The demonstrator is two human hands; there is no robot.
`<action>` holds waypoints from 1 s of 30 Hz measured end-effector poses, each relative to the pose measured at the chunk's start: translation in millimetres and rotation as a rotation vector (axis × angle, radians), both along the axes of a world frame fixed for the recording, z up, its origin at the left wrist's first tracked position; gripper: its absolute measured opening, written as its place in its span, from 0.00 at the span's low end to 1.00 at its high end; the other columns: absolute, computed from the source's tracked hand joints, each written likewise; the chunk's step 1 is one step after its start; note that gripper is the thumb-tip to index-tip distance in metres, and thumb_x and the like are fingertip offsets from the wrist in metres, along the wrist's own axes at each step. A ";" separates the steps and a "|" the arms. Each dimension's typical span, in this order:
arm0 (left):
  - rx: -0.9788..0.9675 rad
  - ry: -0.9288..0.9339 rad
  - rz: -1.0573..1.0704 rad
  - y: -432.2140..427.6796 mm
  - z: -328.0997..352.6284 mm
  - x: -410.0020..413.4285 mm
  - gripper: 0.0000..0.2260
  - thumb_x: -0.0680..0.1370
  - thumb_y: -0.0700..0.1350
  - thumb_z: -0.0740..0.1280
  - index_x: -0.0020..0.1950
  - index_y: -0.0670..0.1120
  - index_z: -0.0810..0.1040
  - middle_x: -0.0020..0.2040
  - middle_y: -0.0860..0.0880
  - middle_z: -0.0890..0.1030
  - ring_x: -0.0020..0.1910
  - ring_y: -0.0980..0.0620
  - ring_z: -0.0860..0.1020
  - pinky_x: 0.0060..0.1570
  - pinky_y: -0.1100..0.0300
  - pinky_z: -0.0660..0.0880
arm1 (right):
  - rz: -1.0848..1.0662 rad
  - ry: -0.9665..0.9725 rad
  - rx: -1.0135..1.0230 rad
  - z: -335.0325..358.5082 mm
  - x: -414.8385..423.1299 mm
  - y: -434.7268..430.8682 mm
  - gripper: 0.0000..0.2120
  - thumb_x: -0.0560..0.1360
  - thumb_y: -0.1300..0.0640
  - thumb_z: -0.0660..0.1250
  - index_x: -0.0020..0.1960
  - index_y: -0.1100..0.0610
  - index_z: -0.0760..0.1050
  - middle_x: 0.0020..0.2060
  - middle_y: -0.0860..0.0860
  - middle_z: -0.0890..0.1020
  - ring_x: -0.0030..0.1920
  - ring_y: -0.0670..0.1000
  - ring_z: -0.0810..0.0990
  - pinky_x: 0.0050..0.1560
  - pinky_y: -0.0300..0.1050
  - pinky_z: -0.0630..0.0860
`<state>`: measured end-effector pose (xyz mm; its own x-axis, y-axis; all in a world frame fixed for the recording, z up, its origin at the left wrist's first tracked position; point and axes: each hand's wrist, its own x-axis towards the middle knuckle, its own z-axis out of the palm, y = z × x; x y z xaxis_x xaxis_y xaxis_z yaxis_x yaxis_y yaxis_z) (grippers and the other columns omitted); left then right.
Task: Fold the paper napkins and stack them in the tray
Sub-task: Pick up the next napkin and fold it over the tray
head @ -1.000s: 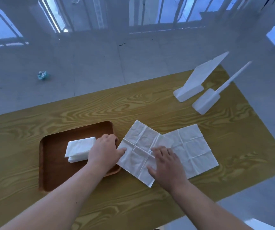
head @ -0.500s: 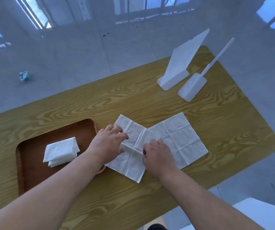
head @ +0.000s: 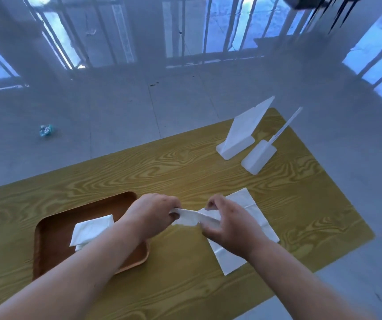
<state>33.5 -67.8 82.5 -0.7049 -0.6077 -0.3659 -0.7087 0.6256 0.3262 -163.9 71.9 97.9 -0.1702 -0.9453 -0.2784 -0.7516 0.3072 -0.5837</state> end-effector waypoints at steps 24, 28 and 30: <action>0.877 0.845 1.134 12.1 20.8 157.7 0.06 0.81 0.45 0.73 0.53 0.45 0.88 0.49 0.45 0.90 0.44 0.51 0.87 0.40 0.56 0.83 | -0.339 -1.138 0.274 10.3 161.7 -90.6 0.11 0.82 0.60 0.66 0.49 0.59 0.87 0.47 0.59 0.89 0.44 0.54 0.87 0.44 0.46 0.83; 0.907 0.915 1.099 10.6 31.9 170.1 0.08 0.83 0.37 0.67 0.56 0.44 0.86 0.44 0.45 0.87 0.38 0.50 0.84 0.34 0.56 0.81 | -0.287 -1.152 0.260 15.6 164.9 -99.2 0.14 0.81 0.67 0.62 0.54 0.58 0.86 0.45 0.57 0.88 0.39 0.52 0.86 0.33 0.44 0.80; 0.874 0.917 1.107 10.1 36.6 175.8 0.15 0.82 0.32 0.65 0.51 0.48 0.88 0.43 0.43 0.86 0.39 0.45 0.82 0.41 0.51 0.80 | -0.249 -1.179 0.250 17.2 165.0 -101.2 0.17 0.80 0.71 0.59 0.58 0.61 0.84 0.44 0.57 0.88 0.37 0.50 0.85 0.31 0.43 0.78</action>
